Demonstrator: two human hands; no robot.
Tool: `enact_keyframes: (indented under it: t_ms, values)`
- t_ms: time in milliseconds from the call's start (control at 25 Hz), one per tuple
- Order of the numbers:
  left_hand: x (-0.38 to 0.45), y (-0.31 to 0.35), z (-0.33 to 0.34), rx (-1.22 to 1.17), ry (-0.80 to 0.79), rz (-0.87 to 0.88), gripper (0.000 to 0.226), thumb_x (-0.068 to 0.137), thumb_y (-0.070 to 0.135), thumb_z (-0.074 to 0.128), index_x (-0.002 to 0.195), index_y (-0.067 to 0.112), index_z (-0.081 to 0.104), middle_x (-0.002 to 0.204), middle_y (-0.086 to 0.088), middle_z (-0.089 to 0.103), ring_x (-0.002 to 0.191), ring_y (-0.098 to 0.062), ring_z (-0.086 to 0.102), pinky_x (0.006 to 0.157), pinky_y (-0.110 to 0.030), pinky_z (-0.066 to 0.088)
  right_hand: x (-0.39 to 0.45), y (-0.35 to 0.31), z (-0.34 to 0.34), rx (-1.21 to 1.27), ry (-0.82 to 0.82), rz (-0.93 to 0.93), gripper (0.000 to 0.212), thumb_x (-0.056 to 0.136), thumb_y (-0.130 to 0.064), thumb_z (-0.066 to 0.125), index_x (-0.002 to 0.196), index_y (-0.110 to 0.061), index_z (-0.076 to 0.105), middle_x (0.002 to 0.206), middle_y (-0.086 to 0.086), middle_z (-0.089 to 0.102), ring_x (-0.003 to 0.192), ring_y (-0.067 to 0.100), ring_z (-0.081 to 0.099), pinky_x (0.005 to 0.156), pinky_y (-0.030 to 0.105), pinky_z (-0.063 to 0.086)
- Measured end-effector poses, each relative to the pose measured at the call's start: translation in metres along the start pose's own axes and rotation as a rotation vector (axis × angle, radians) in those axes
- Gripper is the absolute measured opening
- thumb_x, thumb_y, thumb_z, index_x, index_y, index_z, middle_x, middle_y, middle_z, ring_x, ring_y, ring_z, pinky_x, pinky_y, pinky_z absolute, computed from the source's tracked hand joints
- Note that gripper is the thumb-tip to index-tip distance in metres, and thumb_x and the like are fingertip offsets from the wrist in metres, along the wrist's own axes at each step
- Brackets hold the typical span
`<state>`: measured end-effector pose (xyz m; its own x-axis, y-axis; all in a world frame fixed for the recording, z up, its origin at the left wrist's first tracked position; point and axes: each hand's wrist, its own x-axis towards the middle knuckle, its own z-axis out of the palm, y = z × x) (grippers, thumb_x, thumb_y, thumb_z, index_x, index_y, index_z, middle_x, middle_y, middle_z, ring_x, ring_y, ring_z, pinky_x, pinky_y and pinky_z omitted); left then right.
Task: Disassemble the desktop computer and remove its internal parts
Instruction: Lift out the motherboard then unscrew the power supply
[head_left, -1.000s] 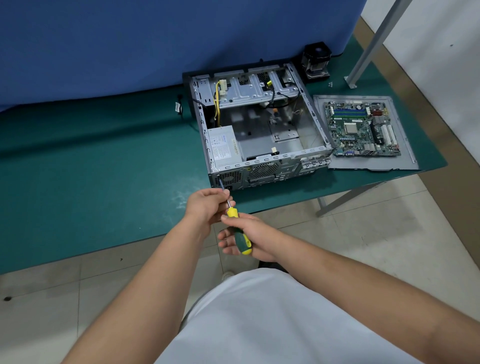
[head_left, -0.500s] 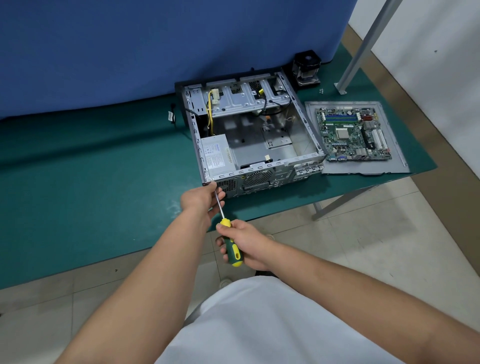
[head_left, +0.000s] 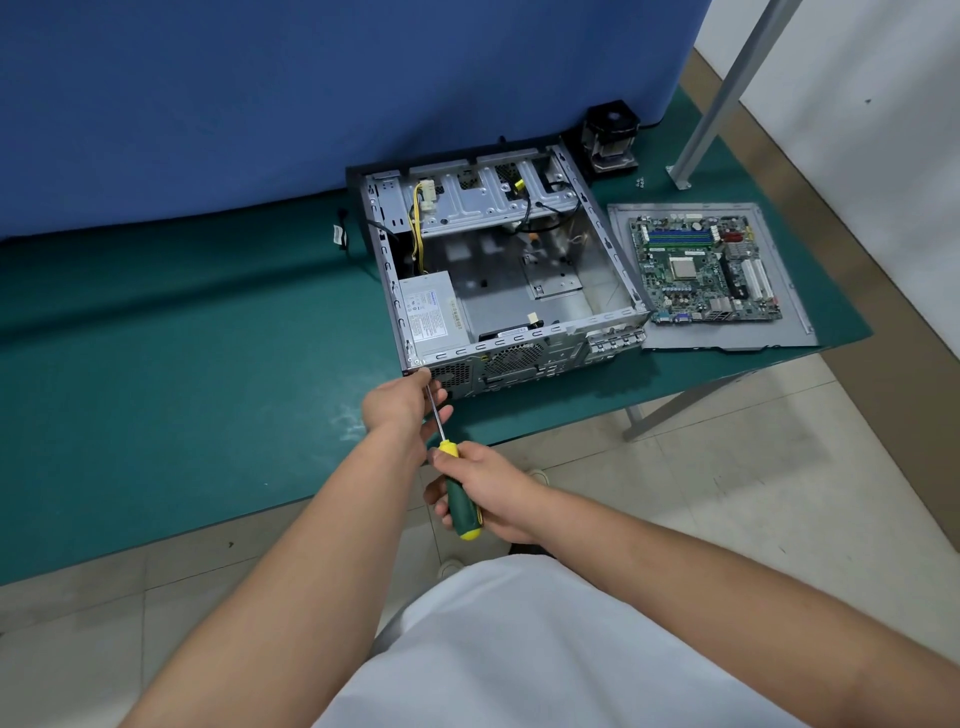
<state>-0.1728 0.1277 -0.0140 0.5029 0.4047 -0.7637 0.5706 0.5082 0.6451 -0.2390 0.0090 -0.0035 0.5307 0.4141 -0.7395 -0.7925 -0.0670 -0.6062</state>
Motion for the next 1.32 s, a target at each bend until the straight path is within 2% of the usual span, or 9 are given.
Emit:
enact_keyframes:
  t_ms: [160,280,440,720,840,920,1000,1120,1320]
  values:
    - [0.001,0.001,0.004,0.010,0.053,0.035,0.011,0.092,0.010,0.076,0.094,0.002,0.069,0.082,-0.012,0.073,0.067,-0.018,0.070,0.055,-0.028,0.060,0.002,-0.001,-0.002,0.049,-0.035,0.031,0.018,0.106,-0.019,0.044,0.101,-0.005,0.055,0.076,0.015,0.067,0.059,0.022,0.058,0.057,0.032,0.048]
    - [0.002,0.001,0.006,0.005,0.044,0.019,0.006,0.095,0.007,0.070,0.098,0.002,0.069,0.082,-0.012,0.073,0.066,-0.018,0.070,0.054,-0.026,0.060,0.002,0.001,-0.006,-0.034,-0.018,-0.006,0.011,0.106,-0.019,0.050,0.104,-0.008,0.052,0.079,0.011,0.069,0.062,0.019,0.062,0.059,0.032,0.051]
    - [0.000,0.002,0.000,-0.049,-0.023,-0.029,0.008,0.099,0.007,0.064,0.102,0.002,0.069,0.081,-0.011,0.074,0.068,-0.018,0.071,0.054,-0.025,0.060,0.003,0.003,-0.011,-0.056,0.010,-0.011,0.015,0.104,-0.023,0.059,0.098,-0.013,0.050,0.080,0.009,0.066,0.062,0.016,0.062,0.058,0.031,0.056]
    - [-0.008,0.009,-0.014,-0.132,-0.116,0.010,0.010,0.095,0.009,0.066,0.102,0.002,0.068,0.081,-0.009,0.075,0.074,-0.019,0.074,0.067,-0.030,0.063,0.014,0.007,-0.007,-0.098,0.042,-0.032,0.014,0.099,-0.016,0.061,0.096,-0.014,0.048,0.073,0.005,0.066,0.055,0.014,0.057,0.052,0.029,0.051]
    - [-0.015,0.018,-0.018,-0.193,-0.166,0.137,0.004,0.096,0.006,0.065,0.100,0.004,0.066,0.077,-0.007,0.074,0.077,-0.020,0.071,0.076,-0.031,0.064,0.016,0.000,-0.014,-0.225,0.110,-0.078,0.012,0.094,-0.009,0.059,0.092,-0.016,0.049,0.073,0.003,0.067,0.052,0.014,0.052,0.050,0.027,0.046]
    - [-0.017,0.025,-0.018,-0.138,-0.215,0.262,0.004,0.096,0.004,0.065,0.096,0.005,0.068,0.080,-0.007,0.074,0.080,-0.021,0.071,0.083,-0.033,0.063,0.017,-0.014,-0.023,-0.228,0.165,-0.163,0.014,0.094,-0.011,0.065,0.089,-0.016,0.053,0.070,0.000,0.066,0.048,0.012,0.051,0.047,0.026,0.045]
    - [-0.020,0.029,-0.014,0.044,-0.230,0.422,0.005,0.094,0.003,0.066,0.095,0.007,0.071,0.083,-0.008,0.074,0.082,-0.023,0.071,0.084,-0.035,0.062,0.018,-0.040,-0.034,-0.164,0.213,-0.280,0.018,0.093,-0.019,0.072,0.086,-0.017,0.056,0.068,-0.002,0.065,0.046,0.012,0.051,0.045,0.025,0.046]
    - [-0.018,0.030,0.000,0.356,-0.208,0.660,0.002,0.093,0.014,0.073,0.094,0.015,0.074,0.084,-0.003,0.076,0.083,-0.020,0.072,0.080,-0.034,0.060,0.023,-0.089,-0.049,-0.073,0.267,-0.423,0.020,0.088,-0.029,0.078,0.085,-0.019,0.061,0.070,-0.004,0.066,0.049,0.013,0.053,0.048,0.029,0.048]
    - [0.000,0.047,0.044,0.626,-0.259,0.896,0.004,0.092,0.023,0.077,0.091,0.026,0.075,0.081,0.018,0.073,0.077,0.001,0.068,0.072,-0.015,0.054,0.043,-0.147,-0.074,-0.152,0.295,-0.448,0.007,0.090,-0.029,0.073,0.087,-0.024,0.069,0.078,-0.004,0.072,0.049,0.015,0.054,0.049,0.029,0.048]
